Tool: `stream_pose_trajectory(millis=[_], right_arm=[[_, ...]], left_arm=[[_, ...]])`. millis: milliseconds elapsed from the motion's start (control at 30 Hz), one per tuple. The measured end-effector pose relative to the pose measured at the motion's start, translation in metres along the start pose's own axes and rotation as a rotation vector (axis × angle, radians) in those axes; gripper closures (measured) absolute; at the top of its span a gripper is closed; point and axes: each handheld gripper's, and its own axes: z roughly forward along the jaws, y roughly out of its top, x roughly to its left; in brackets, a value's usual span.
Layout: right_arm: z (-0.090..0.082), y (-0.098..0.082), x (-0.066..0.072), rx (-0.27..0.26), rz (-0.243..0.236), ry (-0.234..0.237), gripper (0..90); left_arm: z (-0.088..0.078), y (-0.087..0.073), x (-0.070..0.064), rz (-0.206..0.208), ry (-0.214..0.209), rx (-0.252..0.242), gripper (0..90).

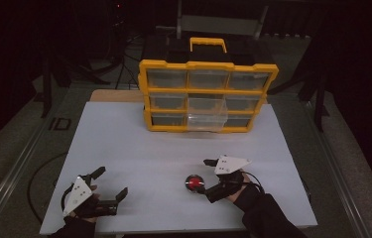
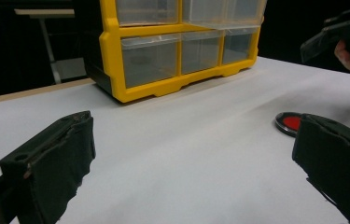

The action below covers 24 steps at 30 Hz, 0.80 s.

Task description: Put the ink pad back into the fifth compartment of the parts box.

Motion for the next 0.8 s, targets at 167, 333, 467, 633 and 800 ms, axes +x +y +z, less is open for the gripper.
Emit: stream_pose_trajectory(millis=[167,333,467,633,800], right_arm=[[0.009,-0.006,-0.001,0.025,0.002,0.025,10.6],[0.015,-0.010,-0.002,0.048,0.009,0.033,10.5],[0.020,-0.015,-0.004,0.074,0.003,0.034,10.6],[0.025,-0.019,-0.006,0.099,0.005,0.041,11.8],[0.031,-0.023,-0.007,0.125,-0.002,0.054,13.4]], left_arm=[[0.000,0.000,0.000,-0.004,-0.003,0.000,0.0],[0.000,0.000,0.000,-0.001,-0.002,0.000,0.0],[0.000,0.000,0.000,-0.002,-0.003,0.001,0.0],[0.000,0.000,0.000,-0.004,-0.005,0.001,0.0],[0.000,-0.001,0.001,-0.014,-0.004,-0.003,0.0]])
